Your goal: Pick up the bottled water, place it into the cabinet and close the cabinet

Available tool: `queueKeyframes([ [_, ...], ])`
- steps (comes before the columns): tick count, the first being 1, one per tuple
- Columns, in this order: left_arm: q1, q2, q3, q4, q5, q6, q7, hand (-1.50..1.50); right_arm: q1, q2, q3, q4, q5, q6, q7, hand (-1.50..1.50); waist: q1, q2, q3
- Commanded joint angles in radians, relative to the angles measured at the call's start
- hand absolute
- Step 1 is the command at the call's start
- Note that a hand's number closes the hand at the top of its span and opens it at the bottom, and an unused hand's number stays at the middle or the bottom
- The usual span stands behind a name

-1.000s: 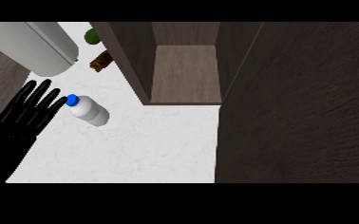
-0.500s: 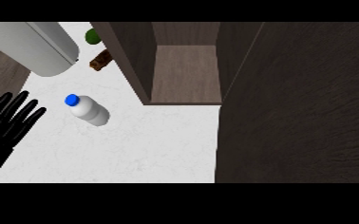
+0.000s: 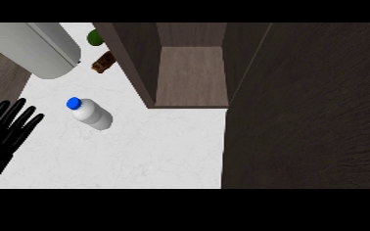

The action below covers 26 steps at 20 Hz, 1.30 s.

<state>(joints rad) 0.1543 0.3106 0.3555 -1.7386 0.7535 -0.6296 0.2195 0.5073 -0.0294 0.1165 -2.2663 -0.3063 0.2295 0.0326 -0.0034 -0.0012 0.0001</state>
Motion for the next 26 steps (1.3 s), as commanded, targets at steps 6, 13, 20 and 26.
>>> queueKeyframes([
  [6, -0.092, -0.006, 0.047, 0.163, -0.114, -0.016, -0.070, -1.50, 0.025, 0.028, 0.058, 0.004, 0.055, -0.020, -0.049, -1.50, -0.001, 0.001, 0.000],
  [13, -0.168, 0.049, 0.086, 0.387, -0.266, -0.128, -0.245, -1.50, 0.020, 0.008, 0.055, 0.013, 0.068, -0.004, -0.053, -1.50, -0.001, 0.001, -0.001],
  [20, -0.303, 0.009, 0.024, 0.650, -0.528, -0.089, -0.467, -1.50, 0.087, 0.005, 0.067, 0.052, 0.059, 0.036, -0.151, -1.50, -0.011, 0.003, -0.001],
  [26, -0.438, 0.126, 0.043, 0.958, -0.572, -0.156, -0.568, -1.50, 0.114, -0.022, 0.048, 0.056, 0.056, 0.063, -0.177, -1.50, -0.015, 0.004, -0.001],
])
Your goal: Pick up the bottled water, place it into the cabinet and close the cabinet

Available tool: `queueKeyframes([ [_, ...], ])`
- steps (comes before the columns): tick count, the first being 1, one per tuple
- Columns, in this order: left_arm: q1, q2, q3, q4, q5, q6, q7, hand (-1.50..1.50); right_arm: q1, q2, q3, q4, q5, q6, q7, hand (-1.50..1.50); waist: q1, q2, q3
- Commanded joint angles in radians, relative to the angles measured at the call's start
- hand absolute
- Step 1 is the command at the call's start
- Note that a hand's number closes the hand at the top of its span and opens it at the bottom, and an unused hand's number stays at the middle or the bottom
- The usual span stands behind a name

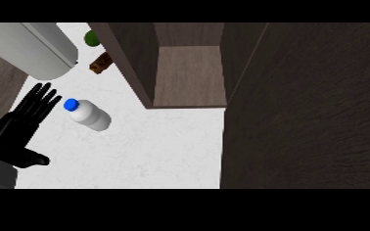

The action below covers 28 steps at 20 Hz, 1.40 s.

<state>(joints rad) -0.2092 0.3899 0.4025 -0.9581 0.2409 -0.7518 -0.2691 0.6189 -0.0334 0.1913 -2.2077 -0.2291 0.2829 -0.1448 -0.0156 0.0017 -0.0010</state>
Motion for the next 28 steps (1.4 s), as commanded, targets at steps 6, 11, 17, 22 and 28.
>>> queueKeyframes([
  [6, -0.152, 0.008, -0.038, 0.421, -0.166, 0.039, -0.221, -1.50, -0.054, 0.000, -0.010, 0.019, -0.020, -0.005, 0.010, -1.50, -0.008, 0.006, -0.002],
  [11, -0.250, 0.046, -0.024, 0.593, -0.164, 0.011, -0.251, -1.50, -0.004, -0.029, -0.020, -0.004, -0.044, 0.032, -0.011, -1.50, -0.014, 0.007, -0.002],
  [17, -0.217, 0.037, -0.050, 0.648, -0.195, -0.026, -0.338, -1.50, 0.054, -0.019, 0.016, -0.033, 0.002, 0.019, -0.025, -1.50, -0.013, 0.005, -0.002],
  [22, -0.275, -0.047, -0.070, 0.689, -0.227, 0.082, -0.375, -1.50, -0.004, -0.064, -0.058, 0.000, -0.071, 0.061, -0.021, -1.50, -0.023, 0.011, -0.003],
  [28, -0.332, 0.001, -0.049, 0.747, -0.212, 0.047, -0.348, -1.50, 0.052, -0.033, 0.004, -0.007, -0.010, 0.046, -0.051, -1.50, -0.033, 0.012, -0.004],
])
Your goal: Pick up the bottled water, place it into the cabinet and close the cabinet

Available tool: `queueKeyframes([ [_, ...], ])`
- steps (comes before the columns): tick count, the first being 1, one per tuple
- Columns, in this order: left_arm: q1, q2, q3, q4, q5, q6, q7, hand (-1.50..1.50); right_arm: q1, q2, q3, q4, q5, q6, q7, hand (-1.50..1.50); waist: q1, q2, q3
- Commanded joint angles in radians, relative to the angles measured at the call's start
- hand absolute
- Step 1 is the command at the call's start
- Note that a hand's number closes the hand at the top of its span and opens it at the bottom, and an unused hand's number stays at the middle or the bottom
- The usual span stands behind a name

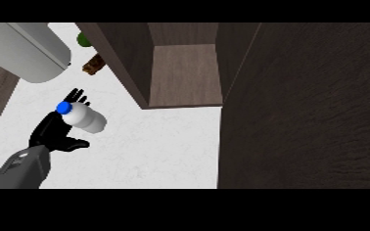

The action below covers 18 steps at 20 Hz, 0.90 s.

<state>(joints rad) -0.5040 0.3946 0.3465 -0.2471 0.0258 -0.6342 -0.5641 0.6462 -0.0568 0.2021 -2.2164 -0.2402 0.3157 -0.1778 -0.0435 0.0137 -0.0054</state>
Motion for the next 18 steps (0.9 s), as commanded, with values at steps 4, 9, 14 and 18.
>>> queueKeyframes([
  [4, -0.017, -0.031, 0.004, 0.045, 0.007, -0.116, -0.071, -1.50, -0.016, 0.006, 0.012, 0.041, 0.007, 0.001, -0.004, -1.50, 0.002, 0.001, 0.000],
  [9, -0.039, -0.014, 0.034, 0.071, 0.052, -0.216, -0.009, -1.50, -0.053, 0.046, 0.049, 0.051, 0.044, -0.040, 0.007, -1.50, 0.010, 0.000, 0.000],
  [14, -0.056, -0.104, 0.027, 0.075, 0.050, -0.156, 0.015, -1.50, -0.095, 0.041, 0.035, 0.074, 0.034, -0.043, 0.026, -1.50, 0.008, 0.002, 0.000],
  [18, -0.029, -0.095, 0.019, 0.061, 0.051, -0.242, 0.011, -1.50, -0.042, 0.035, 0.047, 0.045, 0.017, -0.024, 0.001, -1.50, -0.001, 0.001, 0.000],
])
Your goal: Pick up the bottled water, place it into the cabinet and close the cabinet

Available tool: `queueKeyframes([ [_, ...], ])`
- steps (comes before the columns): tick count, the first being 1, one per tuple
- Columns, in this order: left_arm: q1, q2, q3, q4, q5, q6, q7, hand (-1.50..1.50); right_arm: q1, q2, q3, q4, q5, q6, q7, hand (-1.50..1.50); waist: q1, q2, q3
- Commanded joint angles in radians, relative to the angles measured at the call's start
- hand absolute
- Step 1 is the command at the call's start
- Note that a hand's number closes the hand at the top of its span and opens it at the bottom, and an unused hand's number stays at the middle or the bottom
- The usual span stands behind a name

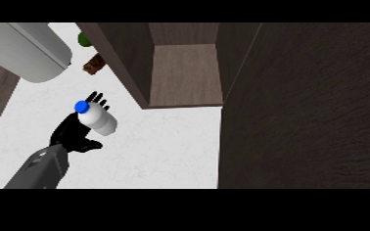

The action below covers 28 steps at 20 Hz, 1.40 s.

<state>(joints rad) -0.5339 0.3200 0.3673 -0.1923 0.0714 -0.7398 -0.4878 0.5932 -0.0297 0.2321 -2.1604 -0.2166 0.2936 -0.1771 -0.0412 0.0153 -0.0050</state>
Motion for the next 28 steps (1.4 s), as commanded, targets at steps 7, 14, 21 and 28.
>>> queueKeyframes([
  [7, 0.026, -0.022, -0.029, -0.038, -0.013, -0.177, -0.077, 1.50, 0.040, 0.001, 0.033, -0.016, 0.004, 0.002, -0.004, -1.50, 0.002, -0.004, 0.000],
  [14, 0.035, -0.082, -0.031, -0.066, 0.001, -0.178, -0.103, 1.50, 0.027, -0.019, -0.014, -0.014, -0.012, -0.002, 0.007, -1.50, 0.010, -0.006, 0.001],
  [21, 0.095, -0.090, 0.000, -0.114, 0.026, -0.028, -0.166, 1.50, 0.016, -0.052, -0.082, 0.013, -0.064, 0.023, -0.008, -1.50, 0.027, -0.010, 0.003],
  [28, 0.235, -0.168, 0.035, -0.183, 0.076, 0.118, -0.292, 1.50, 0.019, -0.019, -0.009, -0.079, -0.034, -0.045, 0.090, -1.50, 0.038, -0.015, 0.004],
])
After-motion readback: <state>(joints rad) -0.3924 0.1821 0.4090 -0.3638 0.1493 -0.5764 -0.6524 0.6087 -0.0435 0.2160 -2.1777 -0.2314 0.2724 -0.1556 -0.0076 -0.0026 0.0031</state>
